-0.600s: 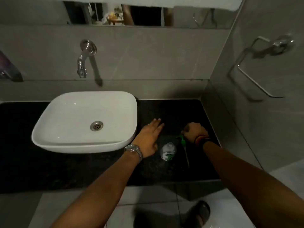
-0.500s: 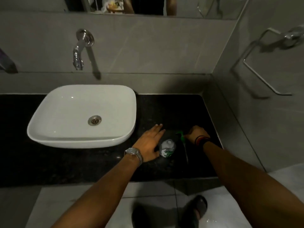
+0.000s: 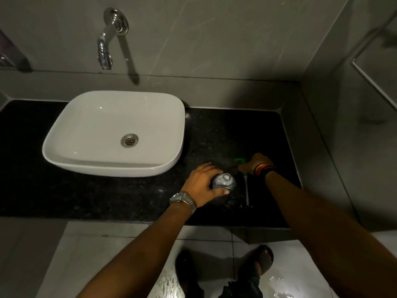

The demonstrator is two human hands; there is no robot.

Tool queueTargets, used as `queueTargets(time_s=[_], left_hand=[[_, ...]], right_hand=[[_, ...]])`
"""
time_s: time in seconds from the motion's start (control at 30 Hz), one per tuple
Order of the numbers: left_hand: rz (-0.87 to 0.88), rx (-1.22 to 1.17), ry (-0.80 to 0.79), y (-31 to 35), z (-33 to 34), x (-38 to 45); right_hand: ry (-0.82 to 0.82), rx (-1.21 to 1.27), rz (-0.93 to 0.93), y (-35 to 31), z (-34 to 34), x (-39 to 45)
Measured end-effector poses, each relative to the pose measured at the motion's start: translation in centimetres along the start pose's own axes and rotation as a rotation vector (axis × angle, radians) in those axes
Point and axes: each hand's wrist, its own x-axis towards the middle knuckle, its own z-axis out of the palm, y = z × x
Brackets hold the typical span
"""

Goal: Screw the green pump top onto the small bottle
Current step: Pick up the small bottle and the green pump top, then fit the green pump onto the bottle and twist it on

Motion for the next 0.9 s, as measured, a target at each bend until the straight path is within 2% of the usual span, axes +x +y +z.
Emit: queueTargets(time_s=[0.2,0.43,0.57,0.73,0.83,0.9], left_hand=[[0.030,-0.087,0.026,0.6,0.3,0.3],[0.049,-0.181,0.052,0.1,1.1,0.6],[0.061,-0.084,0.040,-0.4,0.9,0.8],[0.096,-0.070,0.073,-0.5,0.7,0.8],[0.115,-0.077,0.090,-0.6,0.7,0.6],[0.124,-0.080,0.099,-0.6,0.7,0.5]], right_hand=[[0.369,0.376,-0.236,1.3,-2.7,-6.5],[0.524,0.720,-0.493,1.8,-2.8,-14.0],[0.593,0.648,-0.622,0.7,-1.2,-14.9],[0.517,0.499,-0.670,0.8,1.7,-13.8],[0.472,0.402,-0.657,1.1,3.5,-13.1],[0.459,0.340,-0.586,1.0,4.4,-12.7]])
